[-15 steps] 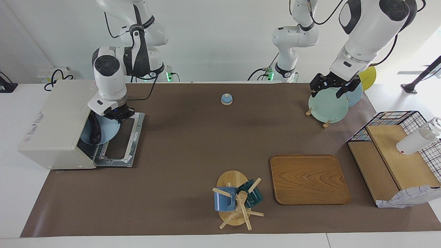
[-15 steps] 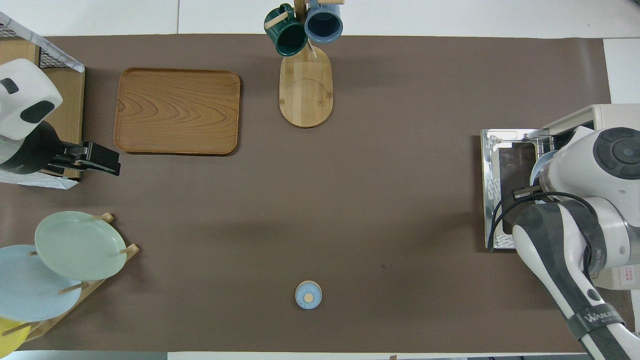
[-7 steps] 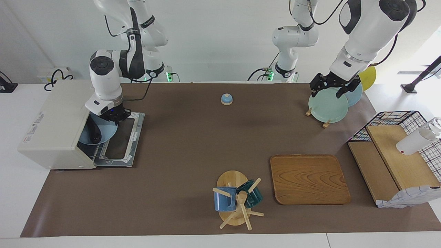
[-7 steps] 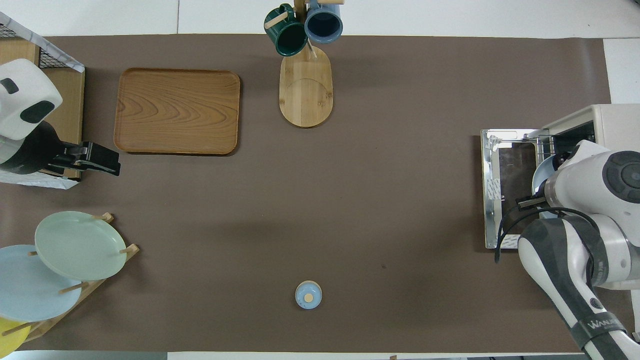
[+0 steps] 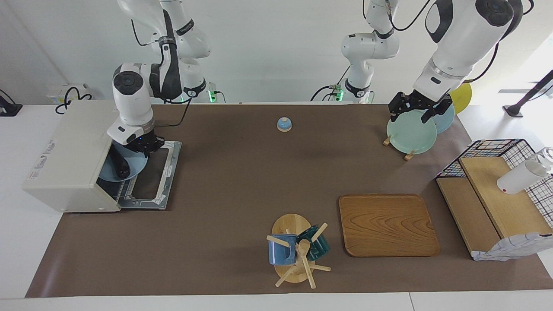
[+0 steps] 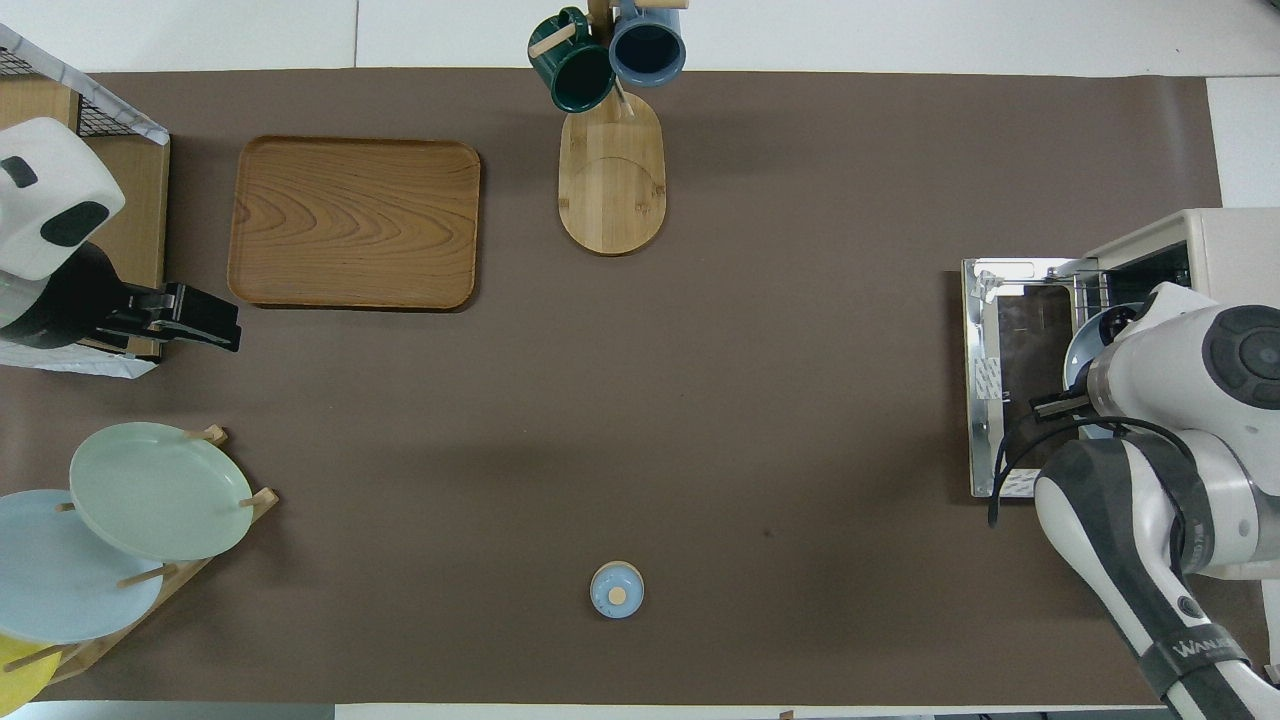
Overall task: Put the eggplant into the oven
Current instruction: 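Lower the eggplant into the oven and open the right gripper, then pull the right gripper back out of the oven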
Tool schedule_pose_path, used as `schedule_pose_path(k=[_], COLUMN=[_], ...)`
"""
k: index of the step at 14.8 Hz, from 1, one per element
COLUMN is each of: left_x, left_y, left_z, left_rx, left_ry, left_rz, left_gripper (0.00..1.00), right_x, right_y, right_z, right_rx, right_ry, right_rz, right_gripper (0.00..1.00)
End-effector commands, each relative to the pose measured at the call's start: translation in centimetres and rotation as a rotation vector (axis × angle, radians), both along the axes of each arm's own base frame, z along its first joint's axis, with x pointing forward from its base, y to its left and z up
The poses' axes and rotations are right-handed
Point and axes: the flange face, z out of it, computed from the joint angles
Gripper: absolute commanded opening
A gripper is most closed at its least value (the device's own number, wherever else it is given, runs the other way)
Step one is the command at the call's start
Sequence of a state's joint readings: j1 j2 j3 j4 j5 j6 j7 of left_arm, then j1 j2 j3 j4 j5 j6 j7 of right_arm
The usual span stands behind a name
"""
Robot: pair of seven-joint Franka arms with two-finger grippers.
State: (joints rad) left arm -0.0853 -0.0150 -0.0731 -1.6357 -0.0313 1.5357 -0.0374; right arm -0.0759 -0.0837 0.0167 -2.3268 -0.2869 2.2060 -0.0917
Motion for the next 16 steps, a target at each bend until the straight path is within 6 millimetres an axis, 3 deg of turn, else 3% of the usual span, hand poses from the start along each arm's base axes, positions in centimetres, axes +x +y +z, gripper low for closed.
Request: schedule_pose_path(k=[1,4,7,8,9,10,13,16], left_x=[-0.2,-0.2,-0.2,-0.2,-0.2,-0.2,-0.2,-0.2], left_y=[0.4,0.3,0.3,0.3,0.3,0.3,0.3,0.3], left_z=[0.3,0.3,0.3,0.3,0.3,0.3,0.3,0.3], left_rx=[0.022,0.020,0.020,0.020,0.020,0.020,0.020,0.020], left_ry=[-0.004,-0.004,-0.004,-0.004,-0.004,-0.004,-0.004,-0.004], left_rz=[-0.004,-0.004,-0.004,-0.004,-0.004,-0.004,-0.004,-0.004], left_gripper=[1.00,1.00,1.00,1.00,1.00,1.00,1.00,1.00], right_x=[0.6,2.5,4.1,4.2,4.4,4.6,4.6,5.2], right_y=[0.0,0.2,3.6,5.0,6.4,7.8,10.6,10.4], right_z=[0.6,2.6,4.3,4.0,3.3,2.5,-0.2,-3.6], right_rx=[0.042,0.074,0.108,0.117,0.120,0.122,0.130,0.136], right_ry=[-0.001,0.036,0.041,0.029,0.002,-0.014,-0.040,-0.039], right_rz=[-0.016,-0.029,-0.007,0.007,-0.005,-0.021,-0.036,-0.049], right_gripper=[0.23,0.29,0.28,0.20,0.03,0.00,0.00,0.00])
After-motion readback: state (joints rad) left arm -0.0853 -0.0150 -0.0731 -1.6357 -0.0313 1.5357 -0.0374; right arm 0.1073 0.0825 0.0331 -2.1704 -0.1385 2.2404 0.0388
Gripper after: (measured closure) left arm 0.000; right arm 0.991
